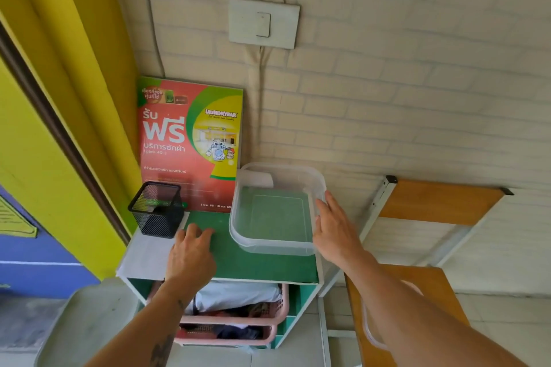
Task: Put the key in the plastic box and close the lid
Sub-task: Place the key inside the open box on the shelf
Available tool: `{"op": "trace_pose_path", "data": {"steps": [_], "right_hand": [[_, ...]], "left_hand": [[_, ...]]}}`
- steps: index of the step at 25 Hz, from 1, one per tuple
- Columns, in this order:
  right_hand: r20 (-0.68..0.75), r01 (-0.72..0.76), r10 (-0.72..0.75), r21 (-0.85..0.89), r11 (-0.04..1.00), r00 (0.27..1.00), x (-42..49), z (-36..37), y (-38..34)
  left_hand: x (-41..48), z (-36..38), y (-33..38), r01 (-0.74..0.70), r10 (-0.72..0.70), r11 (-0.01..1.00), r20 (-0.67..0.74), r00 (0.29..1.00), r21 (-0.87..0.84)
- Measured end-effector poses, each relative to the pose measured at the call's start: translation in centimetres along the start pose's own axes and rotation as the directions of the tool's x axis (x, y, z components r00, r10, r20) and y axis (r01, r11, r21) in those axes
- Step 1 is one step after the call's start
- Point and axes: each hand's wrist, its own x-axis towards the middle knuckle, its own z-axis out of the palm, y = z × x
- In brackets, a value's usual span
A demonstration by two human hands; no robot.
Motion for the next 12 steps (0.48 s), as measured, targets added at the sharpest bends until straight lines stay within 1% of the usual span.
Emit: {"op": "trace_pose_path", "data": {"steps": [8, 12], "right_hand": [[-0.013, -0.011, 0.01, -0.041, 0.999, 1.0, 0.0, 0.4, -0.3], [-0.008, -0.022, 0.021, -0.025, 0.999, 1.0, -0.1, 0.5, -0.4]], "left_hand": [[0.5, 1.1, -0.7, -0.047, 0.053, 0.996, -0.081, 0.995, 0.075], [0.5, 1.5, -0.6, -0.071, 0.076, 0.996, -0.11, 0.991, 0.052]]}}
